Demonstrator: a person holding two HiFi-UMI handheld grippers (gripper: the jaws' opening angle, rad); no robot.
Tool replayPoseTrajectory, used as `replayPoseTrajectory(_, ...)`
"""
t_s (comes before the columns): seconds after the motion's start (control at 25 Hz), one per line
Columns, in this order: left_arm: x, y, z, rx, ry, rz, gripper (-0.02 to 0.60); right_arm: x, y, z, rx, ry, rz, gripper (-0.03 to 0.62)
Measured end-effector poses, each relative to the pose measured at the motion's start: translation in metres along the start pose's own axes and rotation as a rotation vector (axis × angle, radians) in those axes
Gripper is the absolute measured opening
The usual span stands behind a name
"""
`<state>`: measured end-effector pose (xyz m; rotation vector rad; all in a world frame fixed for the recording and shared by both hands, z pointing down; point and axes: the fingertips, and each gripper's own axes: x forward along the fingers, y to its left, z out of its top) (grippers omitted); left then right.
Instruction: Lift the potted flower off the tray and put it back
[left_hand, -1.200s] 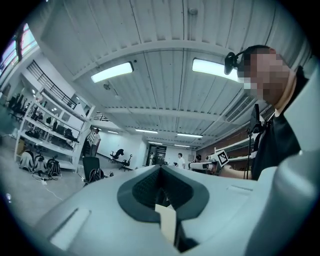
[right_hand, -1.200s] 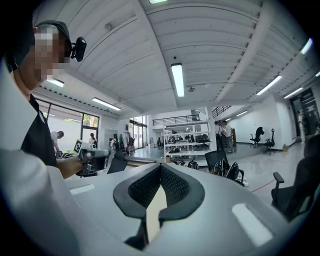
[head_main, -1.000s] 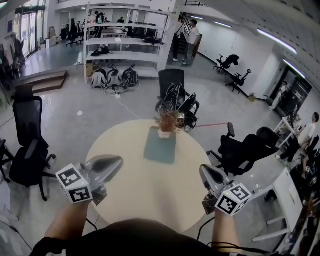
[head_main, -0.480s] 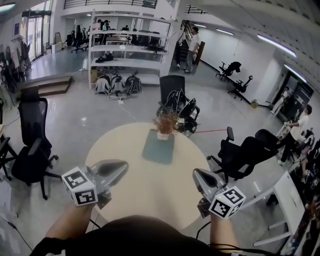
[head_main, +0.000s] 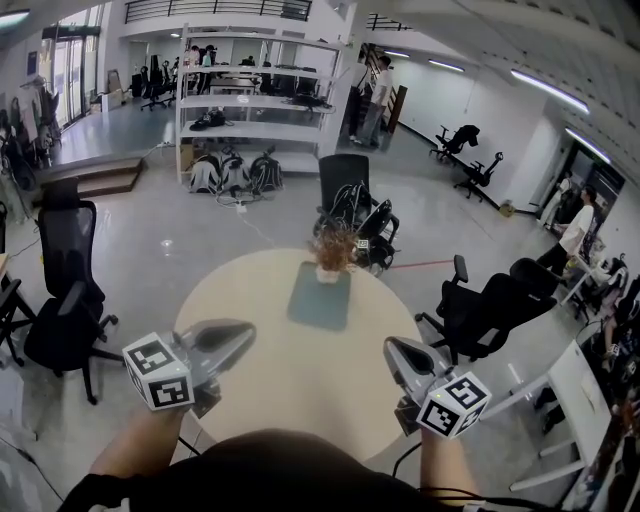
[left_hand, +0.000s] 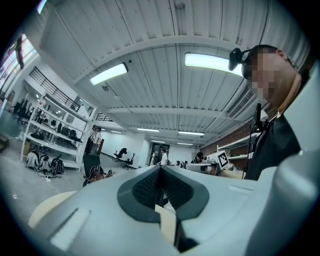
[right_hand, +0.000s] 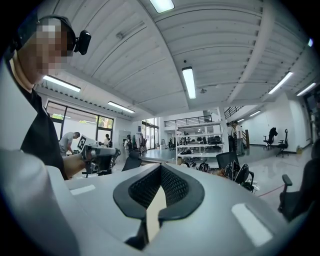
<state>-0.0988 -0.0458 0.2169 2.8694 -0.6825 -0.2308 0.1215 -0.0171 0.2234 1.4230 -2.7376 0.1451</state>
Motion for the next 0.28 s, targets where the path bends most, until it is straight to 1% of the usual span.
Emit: replayPoseTrajectory(0.28, -0.0017, 0.0032, 0.0004, -0.002, 0.005, -0.006, -0.002, 0.0031, 0.0042, 0.0015, -0.015, 0.006, -0.003, 0.011)
